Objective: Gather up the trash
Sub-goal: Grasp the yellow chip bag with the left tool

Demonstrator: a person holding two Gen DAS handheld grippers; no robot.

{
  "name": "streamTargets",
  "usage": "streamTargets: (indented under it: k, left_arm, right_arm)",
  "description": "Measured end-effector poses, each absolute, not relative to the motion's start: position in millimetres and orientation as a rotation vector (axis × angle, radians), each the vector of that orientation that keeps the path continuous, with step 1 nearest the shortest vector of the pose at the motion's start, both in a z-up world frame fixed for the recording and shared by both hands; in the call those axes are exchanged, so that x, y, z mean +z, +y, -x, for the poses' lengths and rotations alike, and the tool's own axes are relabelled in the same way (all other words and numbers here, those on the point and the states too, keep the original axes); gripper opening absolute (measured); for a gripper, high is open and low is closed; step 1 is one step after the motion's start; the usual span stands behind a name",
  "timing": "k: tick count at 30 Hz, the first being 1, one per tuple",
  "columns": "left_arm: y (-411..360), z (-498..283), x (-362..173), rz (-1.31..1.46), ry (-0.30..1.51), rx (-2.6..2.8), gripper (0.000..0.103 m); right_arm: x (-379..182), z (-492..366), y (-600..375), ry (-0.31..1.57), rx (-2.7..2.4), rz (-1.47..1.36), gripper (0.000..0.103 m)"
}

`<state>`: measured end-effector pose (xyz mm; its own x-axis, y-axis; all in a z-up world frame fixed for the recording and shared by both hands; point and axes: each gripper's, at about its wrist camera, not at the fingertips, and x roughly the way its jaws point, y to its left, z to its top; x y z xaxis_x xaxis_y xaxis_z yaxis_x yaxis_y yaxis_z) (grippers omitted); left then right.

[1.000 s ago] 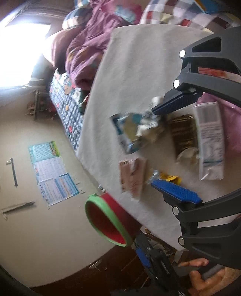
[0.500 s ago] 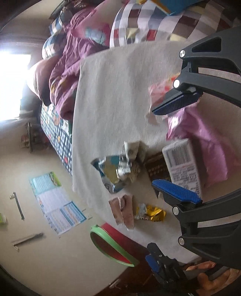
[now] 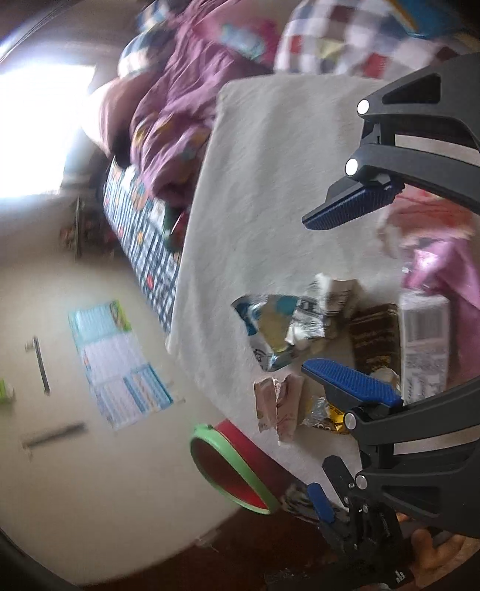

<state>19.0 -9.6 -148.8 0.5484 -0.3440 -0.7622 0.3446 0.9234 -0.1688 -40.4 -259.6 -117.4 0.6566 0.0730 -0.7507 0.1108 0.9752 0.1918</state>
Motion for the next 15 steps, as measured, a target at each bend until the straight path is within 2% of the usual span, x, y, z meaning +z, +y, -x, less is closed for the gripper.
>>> streamTargets:
  k: [10,15]
  left_arm:
    - [-28,4,-150,0.060,0.951,-0.259,0.083]
    - [-34,1,-148,0.049,0.972,-0.244,0.080]
  right_arm:
    - [-133,41,-286,0.925,0.134,-0.217,0.070]
    - [-123,50,-291,0.893,0.165,-0.234,0.072]
